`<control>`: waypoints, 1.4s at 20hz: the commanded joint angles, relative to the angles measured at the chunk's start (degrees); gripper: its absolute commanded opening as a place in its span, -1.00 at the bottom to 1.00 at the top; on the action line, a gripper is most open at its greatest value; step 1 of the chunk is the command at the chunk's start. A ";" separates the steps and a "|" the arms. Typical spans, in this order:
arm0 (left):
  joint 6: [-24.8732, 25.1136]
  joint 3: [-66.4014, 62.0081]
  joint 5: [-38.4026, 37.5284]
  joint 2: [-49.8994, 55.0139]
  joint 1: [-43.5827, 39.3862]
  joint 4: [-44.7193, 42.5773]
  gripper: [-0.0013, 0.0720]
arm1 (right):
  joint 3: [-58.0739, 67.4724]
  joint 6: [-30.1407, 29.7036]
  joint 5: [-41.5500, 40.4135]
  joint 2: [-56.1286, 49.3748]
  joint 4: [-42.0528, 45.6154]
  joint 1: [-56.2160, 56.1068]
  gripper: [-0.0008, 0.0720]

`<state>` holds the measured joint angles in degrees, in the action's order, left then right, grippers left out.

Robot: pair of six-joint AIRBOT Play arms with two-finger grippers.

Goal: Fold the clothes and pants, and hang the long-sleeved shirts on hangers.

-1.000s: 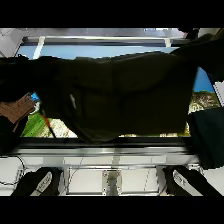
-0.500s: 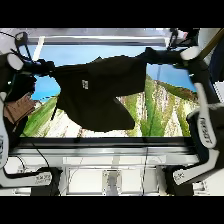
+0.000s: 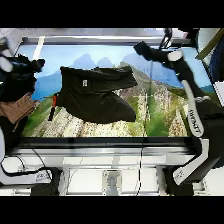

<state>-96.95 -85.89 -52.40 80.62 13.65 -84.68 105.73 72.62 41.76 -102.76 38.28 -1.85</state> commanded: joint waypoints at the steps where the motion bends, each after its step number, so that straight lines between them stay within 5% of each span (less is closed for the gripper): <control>1: 7.89 1.20 -13.51 -7.63 6.86 0.24 0.89 | 3.39 0.00 28.00 4.24 2.80 7.69 0.24; 3: 8.52 8.15 -15.93 -13.49 10.01 0.31 0.62 | 2.19 0.42 39.34 8.37 7.43 10.36 0.19; 6: 8.61 27.69 -14.73 -23.08 12.20 8.37 0.62 | -8.31 -0.46 41.33 16.59 9.84 10.25 0.19; 11: 16.04 53.48 8.72 -26.14 10.25 40.50 0.64 | -28.79 -4.42 31.61 26.84 5.66 5.86 0.26; 17: 30.82 54.84 13.51 -13.05 9.79 65.99 0.64 | -30.01 -9.38 28.52 27.74 1.62 2.40 0.26; 20: 42.23 54.66 15.26 -7.26 7.63 78.95 0.64 | -29.99 -9.35 27.82 27.78 2.38 2.60 0.26; 25: 49.86 51.89 22.05 -1.16 3.69 88.35 0.62 | -29.99 -9.09 27.85 28.70 3.37 2.78 0.25; 26: 49.99 50.47 22.05 -0.09 3.08 88.87 0.49 | -29.99 -8.70 27.93 29.44 3.80 3.06 0.25; 28: 49.99 47.41 22.32 2.10 2.08 88.83 -0.09 | -29.99 -7.32 28.04 31.28 5.18 4.83 0.25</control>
<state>-49.80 -35.40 -31.81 79.57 17.32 0.49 75.77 63.72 69.87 -73.25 41.98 1.63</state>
